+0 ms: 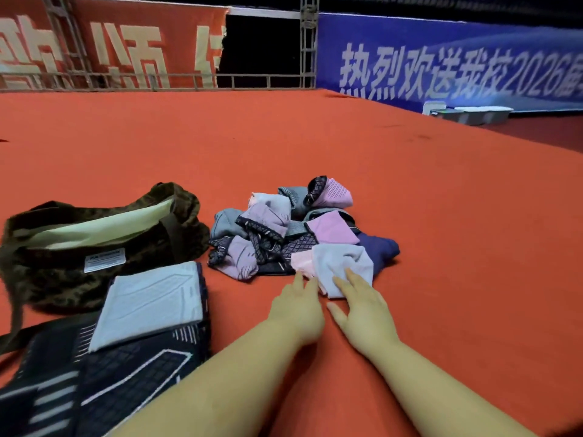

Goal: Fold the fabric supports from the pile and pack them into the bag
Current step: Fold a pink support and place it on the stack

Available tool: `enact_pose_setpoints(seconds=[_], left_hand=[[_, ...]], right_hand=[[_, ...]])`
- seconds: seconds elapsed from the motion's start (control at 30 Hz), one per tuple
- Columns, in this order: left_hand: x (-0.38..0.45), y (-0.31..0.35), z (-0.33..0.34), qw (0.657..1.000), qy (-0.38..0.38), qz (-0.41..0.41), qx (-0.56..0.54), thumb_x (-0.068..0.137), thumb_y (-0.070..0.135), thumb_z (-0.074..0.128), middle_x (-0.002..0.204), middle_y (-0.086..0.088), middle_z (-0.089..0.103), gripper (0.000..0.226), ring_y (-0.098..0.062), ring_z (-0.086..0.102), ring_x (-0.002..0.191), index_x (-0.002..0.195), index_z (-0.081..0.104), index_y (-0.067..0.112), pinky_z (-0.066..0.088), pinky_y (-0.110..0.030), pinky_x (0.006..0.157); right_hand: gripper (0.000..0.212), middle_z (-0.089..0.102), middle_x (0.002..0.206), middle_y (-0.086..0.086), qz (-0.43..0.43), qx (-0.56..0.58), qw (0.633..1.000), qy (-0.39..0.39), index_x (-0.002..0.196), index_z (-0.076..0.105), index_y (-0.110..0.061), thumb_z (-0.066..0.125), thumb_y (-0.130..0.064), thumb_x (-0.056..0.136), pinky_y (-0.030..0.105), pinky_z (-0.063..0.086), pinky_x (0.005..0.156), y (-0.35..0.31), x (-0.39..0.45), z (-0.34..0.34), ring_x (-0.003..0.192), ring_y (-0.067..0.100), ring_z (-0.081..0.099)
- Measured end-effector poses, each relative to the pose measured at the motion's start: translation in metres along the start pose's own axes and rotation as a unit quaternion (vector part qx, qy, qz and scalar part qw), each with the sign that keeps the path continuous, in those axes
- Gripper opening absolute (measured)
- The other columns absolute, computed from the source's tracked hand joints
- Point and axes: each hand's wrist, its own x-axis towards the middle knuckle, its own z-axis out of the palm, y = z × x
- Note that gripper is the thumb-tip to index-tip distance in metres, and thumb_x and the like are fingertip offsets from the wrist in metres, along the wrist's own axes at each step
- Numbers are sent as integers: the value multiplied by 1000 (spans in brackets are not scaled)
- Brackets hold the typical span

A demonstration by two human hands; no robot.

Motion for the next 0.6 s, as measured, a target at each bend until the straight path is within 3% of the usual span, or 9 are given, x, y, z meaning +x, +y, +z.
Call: enact_pose_setpoints(seconds=[0.1, 0.2, 0.27, 0.3, 0.37, 0.43, 0.5, 0.6], left_hand=[[8, -8, 14, 996, 90, -6, 18, 98, 30, 40, 160, -6, 1, 60, -24, 21, 141, 151, 13, 22, 25, -35, 109], [24, -8, 30, 987, 157, -28, 23, 97, 40, 39, 158, 0, 15, 55, -19, 28, 138, 147, 24, 25, 26, -31, 107], [30, -8, 38, 982, 184, -41, 22, 96, 42, 39, 155, 2, 26, 49, -17, 34, 135, 142, 36, 25, 28, -32, 104], [31, -6, 40, 978, 204, -39, 12, 95, 42, 40, 149, 1, 37, 44, -19, 41, 130, 134, 47, 24, 33, -35, 100], [32, -3, 41, 964, 263, -14, -16, 87, 42, 41, 118, -3, 63, 36, -26, 62, 102, 100, 66, 19, 47, -40, 79], [31, -5, 43, 952, 305, 1, -10, 83, 38, 44, 89, -4, 67, 30, -28, 65, 76, 77, 64, 17, 48, -37, 61], [27, -3, 40, 957, 290, -6, -24, 90, 29, 51, 88, -6, 65, 21, -30, 62, 81, 82, 62, 14, 44, -38, 66], [20, 1, 35, 963, 260, -47, -49, 97, 28, 45, 101, -7, 63, 19, -28, 56, 97, 95, 58, 14, 36, -37, 79]], right_hand=[[51, 35, 151, -1, -29, 39, 996, 77, 131, 54, -25, 59, -43, 84, 36, 32, 104, -8, -2, 3, 133, 20, 42], [53, 47, 143, 2, -9, 65, 995, 75, 121, 63, -22, 50, -46, 75, 36, 38, 99, -2, 5, 5, 124, 22, 52], [43, 56, 134, 5, 10, 86, 993, 82, 109, 70, -19, 54, -39, 74, 38, 43, 91, 0, 8, 8, 114, 22, 60], [34, 61, 127, 7, 2, 88, 990, 106, 100, 72, -17, 57, -34, 74, 39, 47, 84, 1, 9, 11, 106, 23, 65], [15, 68, 116, 8, -5, 81, 987, 138, 84, 71, -16, 63, -25, 75, 39, 51, 73, 4, 10, 14, 91, 24, 69], [5, 68, 115, 7, -8, 68, 988, 141, 83, 67, -15, 65, -19, 81, 37, 48, 74, 4, 10, 13, 88, 27, 68], [9, 69, 109, 8, 0, 62, 988, 143, 88, 66, -12, 60, -18, 87, 38, 45, 77, 2, 9, 11, 88, 32, 65], [19, 70, 79, 12, 10, 63, 985, 159, 84, 64, -9, 50, -22, 87, 38, 45, 70, 0, 6, 7, 73, 36, 62]])
